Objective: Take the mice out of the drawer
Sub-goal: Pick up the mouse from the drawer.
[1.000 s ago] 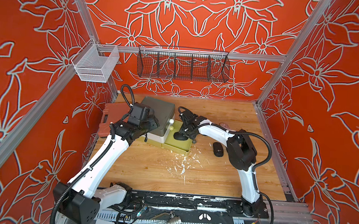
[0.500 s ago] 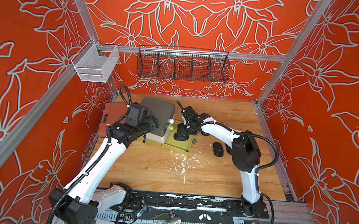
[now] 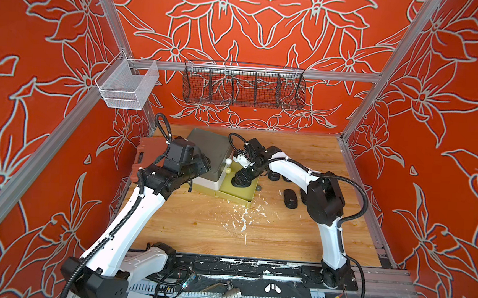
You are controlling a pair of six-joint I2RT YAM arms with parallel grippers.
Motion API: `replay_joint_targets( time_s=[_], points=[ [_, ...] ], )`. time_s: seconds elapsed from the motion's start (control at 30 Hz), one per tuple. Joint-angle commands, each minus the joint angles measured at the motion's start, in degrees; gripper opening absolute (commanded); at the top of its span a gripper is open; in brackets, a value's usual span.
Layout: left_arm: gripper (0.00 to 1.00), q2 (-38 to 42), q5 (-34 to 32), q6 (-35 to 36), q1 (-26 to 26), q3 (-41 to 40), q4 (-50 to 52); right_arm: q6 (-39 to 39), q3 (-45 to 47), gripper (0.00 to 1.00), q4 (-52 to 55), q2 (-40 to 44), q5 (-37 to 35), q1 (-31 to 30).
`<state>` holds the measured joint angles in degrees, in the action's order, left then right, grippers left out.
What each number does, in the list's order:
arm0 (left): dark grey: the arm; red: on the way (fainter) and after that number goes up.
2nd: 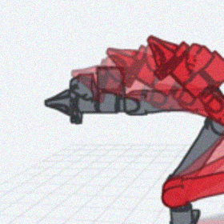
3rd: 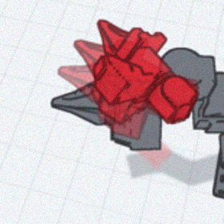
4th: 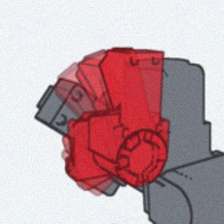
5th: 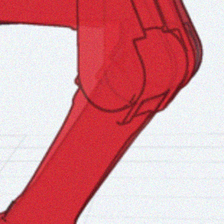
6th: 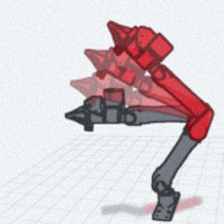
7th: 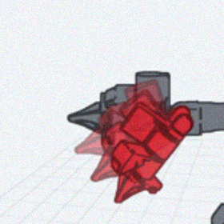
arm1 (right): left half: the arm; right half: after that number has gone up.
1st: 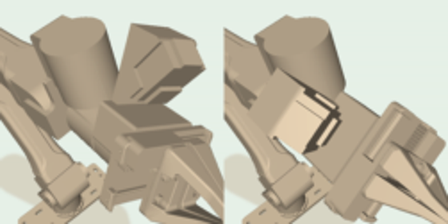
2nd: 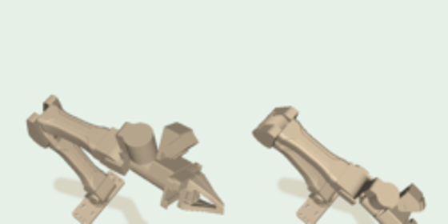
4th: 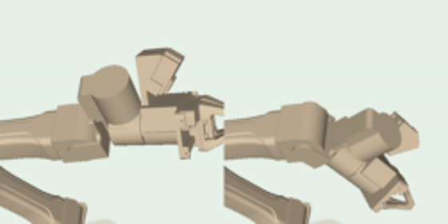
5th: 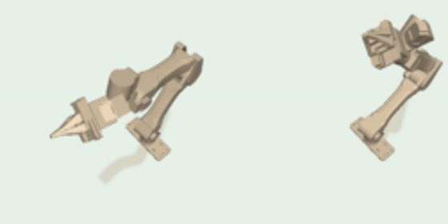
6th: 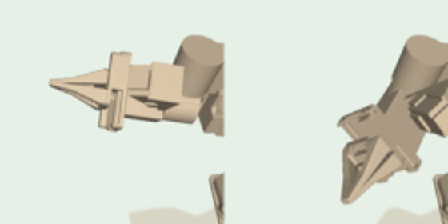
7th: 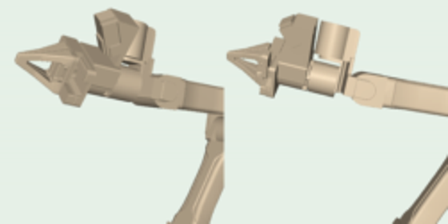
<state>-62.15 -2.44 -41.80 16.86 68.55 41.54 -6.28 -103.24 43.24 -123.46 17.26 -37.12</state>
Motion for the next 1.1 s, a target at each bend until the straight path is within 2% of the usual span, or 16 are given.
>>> replay_joint_targets(
  time_s=[0.0, 0.2, 0.4, 0.5, 0.67, 0.9, 1.07],
  points=[
    [0.66, 1.1, -0.5, 0.4, -0.1, 0.3, 1.8, -6.4, -1.7, 0.91, 1.0, -1.8, 2.1, 0.6],
    [0.66, 1.1, -0.6, 0.4, -0.1, 0.5, 1.9, -9.8, -2.8, 0.93, 1.0, -4.2, 0.6, 0.8],
    [0.66, 0.7, -0.8, 0.5, -0.1, 1.0, 2.0, -8.7, -3.4, 0.96, -0.7, -6.0, -2.2, 0.7],
    [0.66, 0.6, -1.0, 0.6, -0.2, 1.1, 2.0, -10.0, -3.4, 0.97, 0.0, -6.5, 1.3, 0.6],
    [0.66, 0.3, -1.0, 0.6, -0.1, 1.4, 2.1, -11.8, -4.8, 0.97, 2.8, -7.5, 2.8, 0.5],
    [0.66, 0.5, -1.7, 0.6, -0.2, 2.0, 2.4, -12.3, -4.2, 0.96, 4.8, -8.6, -3.2, -0.2],
    [0.66, 0.3, -1.7, 0.5, -0.2, 2.1, 2.3, -9.6, -5.1, 0.94, 3.8, -9.5, -6.6, -0.3]
  ],
)
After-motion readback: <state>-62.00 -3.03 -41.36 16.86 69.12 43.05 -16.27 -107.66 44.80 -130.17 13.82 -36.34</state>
